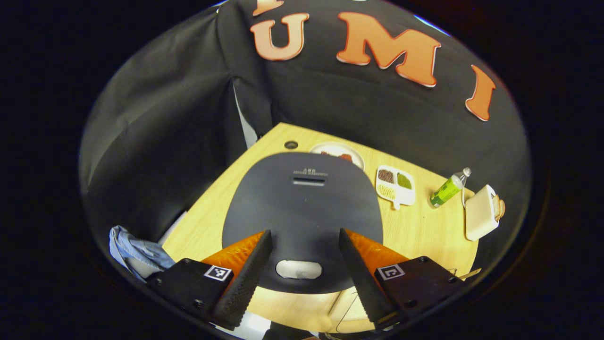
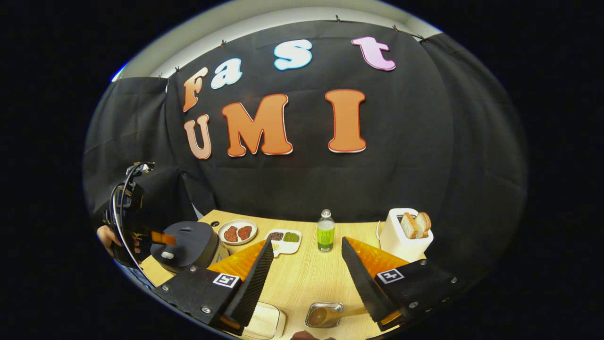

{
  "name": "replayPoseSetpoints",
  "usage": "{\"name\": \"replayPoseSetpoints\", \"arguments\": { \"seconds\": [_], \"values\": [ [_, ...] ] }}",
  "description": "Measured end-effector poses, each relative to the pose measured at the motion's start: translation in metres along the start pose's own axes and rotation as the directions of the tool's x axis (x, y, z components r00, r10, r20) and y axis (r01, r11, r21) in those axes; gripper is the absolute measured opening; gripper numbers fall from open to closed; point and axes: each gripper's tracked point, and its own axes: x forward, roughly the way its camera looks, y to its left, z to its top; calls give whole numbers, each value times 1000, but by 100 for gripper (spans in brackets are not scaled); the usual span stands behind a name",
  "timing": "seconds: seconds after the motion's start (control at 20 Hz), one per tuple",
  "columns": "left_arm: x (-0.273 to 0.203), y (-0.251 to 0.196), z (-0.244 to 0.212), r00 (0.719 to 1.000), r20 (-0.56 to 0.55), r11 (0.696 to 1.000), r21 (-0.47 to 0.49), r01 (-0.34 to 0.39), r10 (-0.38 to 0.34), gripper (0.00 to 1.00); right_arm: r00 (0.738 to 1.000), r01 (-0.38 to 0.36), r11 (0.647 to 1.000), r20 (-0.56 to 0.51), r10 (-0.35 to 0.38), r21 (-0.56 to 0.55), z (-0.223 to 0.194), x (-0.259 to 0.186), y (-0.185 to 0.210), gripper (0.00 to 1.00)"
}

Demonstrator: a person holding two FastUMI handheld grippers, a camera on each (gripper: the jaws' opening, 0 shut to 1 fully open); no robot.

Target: Close the left gripper, press the button to open the rice cooker; take a wooden spoon from the chopstick holder with the right hand, scoop a spoonful of rice and pour it into the rice cooker, then put the wooden spoon back into the chopstick holder.

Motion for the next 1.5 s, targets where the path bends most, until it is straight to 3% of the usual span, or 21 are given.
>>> {"name": "replayPoseSetpoints", "arguments": {
  "seconds": [0.15,0.25,0.55,0.75,0.9,1.0,1.3,1.5],
  "values": [
    [-37,-12,44,987,153,998,33,45,-50,93,999,0,1000,52,0,-6,20,-7,4,90],
    [-62,-19,68,964,256,996,64,60,-74,93,995,10,1000,96,-9,-9,36,-12,3,90],
    [-136,-32,119,830,541,987,148,64,-135,96,976,46,999,215,-39,-25,73,-29,0,90],
    [-174,-36,129,726,664,981,176,76,-176,97,965,61,995,259,-39,-77,79,-34,7,90],
    [-192,-42,130,673,712,979,178,103,-200,92,962,43,995,272,-19,-85,77,-35,21,91],
    [-200,-44,127,649,730,976,188,112,-216,97,959,37,996,285,-11,-84,78,-36,26,91],
    [-211,-51,115,597,770,973,205,104,-226,94,953,44,995,303,-14,-92,79,-34,33,91],
    [-214,-60,113,586,773,969,217,119,-245,93,946,36,996,324,-8,-81,83,-36,40,91]
  ]
}}
